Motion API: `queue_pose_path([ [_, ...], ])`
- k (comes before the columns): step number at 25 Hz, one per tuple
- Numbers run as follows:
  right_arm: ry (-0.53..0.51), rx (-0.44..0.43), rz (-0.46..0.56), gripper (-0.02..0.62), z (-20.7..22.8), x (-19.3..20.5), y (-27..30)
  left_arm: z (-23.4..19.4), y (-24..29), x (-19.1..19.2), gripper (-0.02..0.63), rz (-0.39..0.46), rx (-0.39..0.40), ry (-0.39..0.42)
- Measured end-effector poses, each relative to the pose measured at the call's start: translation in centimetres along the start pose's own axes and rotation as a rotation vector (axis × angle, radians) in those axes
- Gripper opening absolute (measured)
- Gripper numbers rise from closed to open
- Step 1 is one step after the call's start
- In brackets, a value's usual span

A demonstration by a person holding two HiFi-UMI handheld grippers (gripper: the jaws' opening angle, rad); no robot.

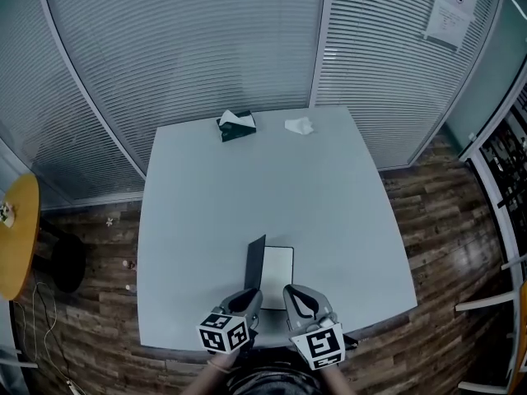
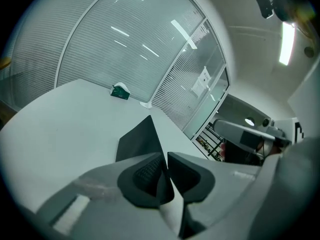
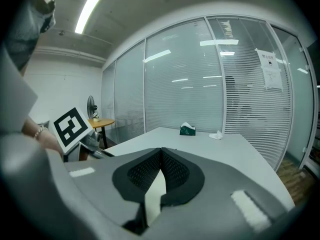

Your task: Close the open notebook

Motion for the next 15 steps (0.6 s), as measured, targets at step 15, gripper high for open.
queue_pose_path([
  [15, 0.028, 0.052, -0.032, 0.000, 1.3, 1.5, -1.5, 2.1, 5.0, 2.9, 0.046, -0.120, 0.079, 0.069],
])
Point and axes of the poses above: the fingertips, and each gripper's own axes: y forward along the fingers, z to its right, x out of its underside, the point moved 6 cm from there along -y, backward along the fingers, and after that the axes turned 5 degrees about x, right-handed, at the moved point
